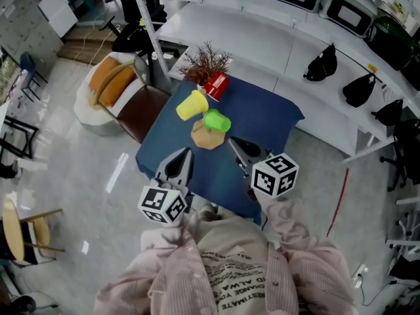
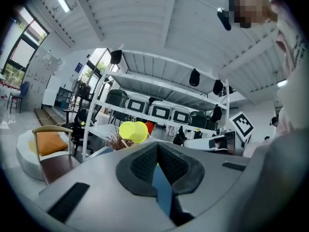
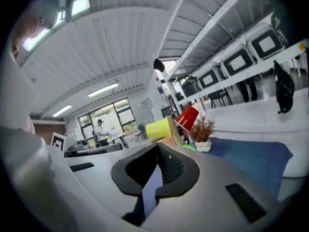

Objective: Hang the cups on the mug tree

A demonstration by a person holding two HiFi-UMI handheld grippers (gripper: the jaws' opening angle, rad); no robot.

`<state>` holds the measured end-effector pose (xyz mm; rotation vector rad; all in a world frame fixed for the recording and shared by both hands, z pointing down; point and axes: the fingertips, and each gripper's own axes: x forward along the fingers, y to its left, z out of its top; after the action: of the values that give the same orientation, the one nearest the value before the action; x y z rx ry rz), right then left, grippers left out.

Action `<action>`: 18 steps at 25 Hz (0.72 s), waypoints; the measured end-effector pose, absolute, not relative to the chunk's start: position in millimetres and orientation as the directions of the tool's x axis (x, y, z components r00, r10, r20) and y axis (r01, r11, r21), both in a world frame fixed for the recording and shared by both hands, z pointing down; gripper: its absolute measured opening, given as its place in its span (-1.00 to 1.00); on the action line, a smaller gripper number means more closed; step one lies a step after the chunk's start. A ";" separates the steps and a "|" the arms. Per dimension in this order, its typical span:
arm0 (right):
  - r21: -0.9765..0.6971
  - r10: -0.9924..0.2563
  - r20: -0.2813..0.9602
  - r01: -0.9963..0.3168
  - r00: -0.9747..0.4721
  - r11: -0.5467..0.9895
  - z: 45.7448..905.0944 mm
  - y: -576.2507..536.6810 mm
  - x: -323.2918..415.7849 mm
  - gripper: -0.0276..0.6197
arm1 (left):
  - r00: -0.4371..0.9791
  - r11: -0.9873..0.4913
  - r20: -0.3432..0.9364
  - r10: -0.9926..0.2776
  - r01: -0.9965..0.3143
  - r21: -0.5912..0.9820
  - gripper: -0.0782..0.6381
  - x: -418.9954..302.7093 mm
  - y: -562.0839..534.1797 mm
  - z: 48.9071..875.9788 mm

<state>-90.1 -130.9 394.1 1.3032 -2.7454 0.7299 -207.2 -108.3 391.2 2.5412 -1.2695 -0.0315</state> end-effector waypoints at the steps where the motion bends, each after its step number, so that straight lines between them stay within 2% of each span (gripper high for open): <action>1: -0.371 -0.746 0.202 -0.754 -0.635 0.542 391.8 -128.9 -86.5 -0.91 | 0.611 -0.568 0.108 -0.784 -0.777 0.271 -0.79 -206.7 -108.4 389.3; 9: -0.242 -0.833 0.129 -0.832 -0.538 0.500 367.8 -121.5 -63.1 -0.91 | 0.613 -0.585 0.084 -0.785 -0.780 0.222 -0.79 -212.4 -111.1 376.5; 18: -0.187 -0.877 0.082 -0.871 -0.474 0.454 349.2 -119.3 -48.9 -0.91 | 0.593 -0.572 0.057 -0.803 -0.793 0.210 -0.79 -229.8 -118.9 366.6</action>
<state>-48.9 -119.3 349.2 1.6245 -2.7005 0.3218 -229.8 -118.9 366.6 2.6091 -1.3258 -0.0655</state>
